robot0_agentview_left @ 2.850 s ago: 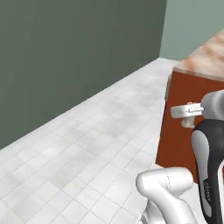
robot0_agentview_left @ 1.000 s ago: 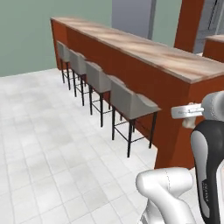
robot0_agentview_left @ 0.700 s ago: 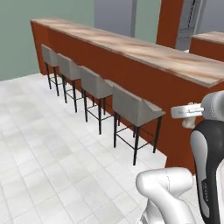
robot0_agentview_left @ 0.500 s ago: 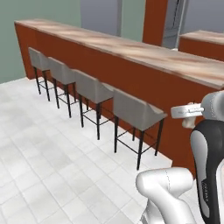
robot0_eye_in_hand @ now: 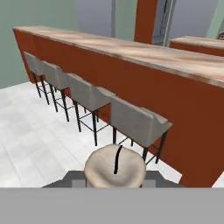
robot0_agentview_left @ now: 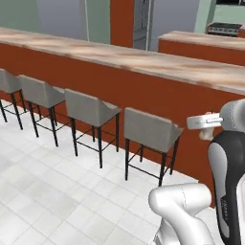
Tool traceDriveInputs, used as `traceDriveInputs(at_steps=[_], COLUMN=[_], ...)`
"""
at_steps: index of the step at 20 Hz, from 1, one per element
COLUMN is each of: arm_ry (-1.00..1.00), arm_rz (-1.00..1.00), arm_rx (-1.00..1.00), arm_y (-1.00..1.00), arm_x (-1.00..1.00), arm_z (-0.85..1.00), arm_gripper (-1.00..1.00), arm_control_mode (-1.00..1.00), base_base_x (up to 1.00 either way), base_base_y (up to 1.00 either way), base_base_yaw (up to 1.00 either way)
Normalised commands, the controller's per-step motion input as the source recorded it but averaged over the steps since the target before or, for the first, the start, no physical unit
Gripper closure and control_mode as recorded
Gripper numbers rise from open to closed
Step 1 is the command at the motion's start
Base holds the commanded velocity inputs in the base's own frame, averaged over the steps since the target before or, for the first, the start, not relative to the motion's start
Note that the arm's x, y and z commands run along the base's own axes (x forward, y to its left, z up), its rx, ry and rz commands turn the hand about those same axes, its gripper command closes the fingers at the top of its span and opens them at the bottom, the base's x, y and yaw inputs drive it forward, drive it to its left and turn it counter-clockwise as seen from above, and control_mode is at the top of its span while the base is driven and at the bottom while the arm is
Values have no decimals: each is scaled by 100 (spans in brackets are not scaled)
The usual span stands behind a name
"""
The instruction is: Get the candle and the beer from the cabinet and move them to the dining counter.
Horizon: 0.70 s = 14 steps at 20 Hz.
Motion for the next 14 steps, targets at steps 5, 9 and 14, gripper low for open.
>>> traceDriveInputs(at_steps=[5, 9, 14], arm_ry=[0, 0, 0], arm_rz=[0, 0, 0], arm_rx=[0, 0, 0], arm_y=[0, 0, 0], arm_x=[0, 0, 0], arm_z=[0, 0, 0], arm_gripper=[100, 100, 100], arm_control_mode=[100, 100, 100], base_base_x=[54, 70, 75], base_base_y=[100, 100, 100], base_base_yaw=[-50, -51, -52])
